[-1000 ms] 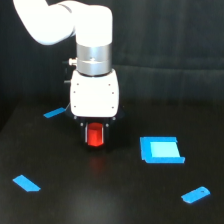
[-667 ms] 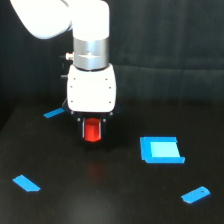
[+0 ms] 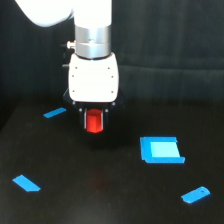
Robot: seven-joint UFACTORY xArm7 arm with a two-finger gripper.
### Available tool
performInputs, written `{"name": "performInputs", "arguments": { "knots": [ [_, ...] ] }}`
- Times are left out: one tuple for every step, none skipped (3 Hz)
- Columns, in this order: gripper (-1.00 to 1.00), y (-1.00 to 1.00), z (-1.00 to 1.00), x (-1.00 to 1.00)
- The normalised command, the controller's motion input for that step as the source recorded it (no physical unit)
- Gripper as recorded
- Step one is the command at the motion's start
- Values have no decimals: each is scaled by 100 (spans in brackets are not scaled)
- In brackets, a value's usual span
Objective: Pick up the red object from the table
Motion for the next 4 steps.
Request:
{"name": "performInputs", "arguments": {
  "knots": [
    [-97, -19, 98, 30],
    [-98, -17, 96, 20],
    [-96, 4, 98, 3],
    [-99, -11, 35, 6]
  ]
}}
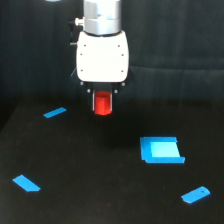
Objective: Pick up the red object from the table
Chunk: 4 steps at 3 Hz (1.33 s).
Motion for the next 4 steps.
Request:
{"name": "performInputs", "arguments": {
  "knots": [
    [-100, 0, 18, -5],
    [-100, 0, 21, -3],
    [-100, 0, 24, 1],
    [-91, 5, 17, 0]
  ]
}}
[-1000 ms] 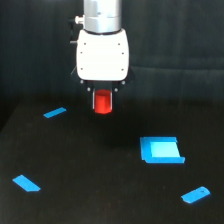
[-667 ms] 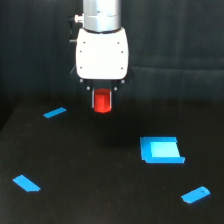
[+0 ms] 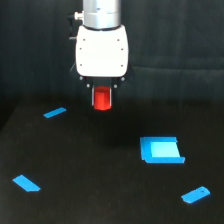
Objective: Pick up the red object from the table
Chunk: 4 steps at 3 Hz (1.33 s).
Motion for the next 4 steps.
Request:
{"name": "performInputs", "arguments": {
  "knots": [
    [-100, -1, 14, 0],
    [-94, -5, 20, 5],
    [-98, -5, 21, -3],
    [-92, 6, 25, 6]
  ]
}}
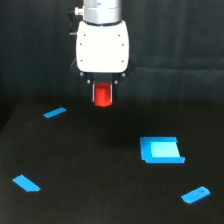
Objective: Pick up the red object from the table
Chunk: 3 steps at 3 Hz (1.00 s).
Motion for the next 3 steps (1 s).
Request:
{"name": "performInputs", "arguments": {
  "knots": [
    [-100, 0, 22, 5],
    [-100, 3, 20, -1],
    [-100, 1, 22, -9]
  ]
}}
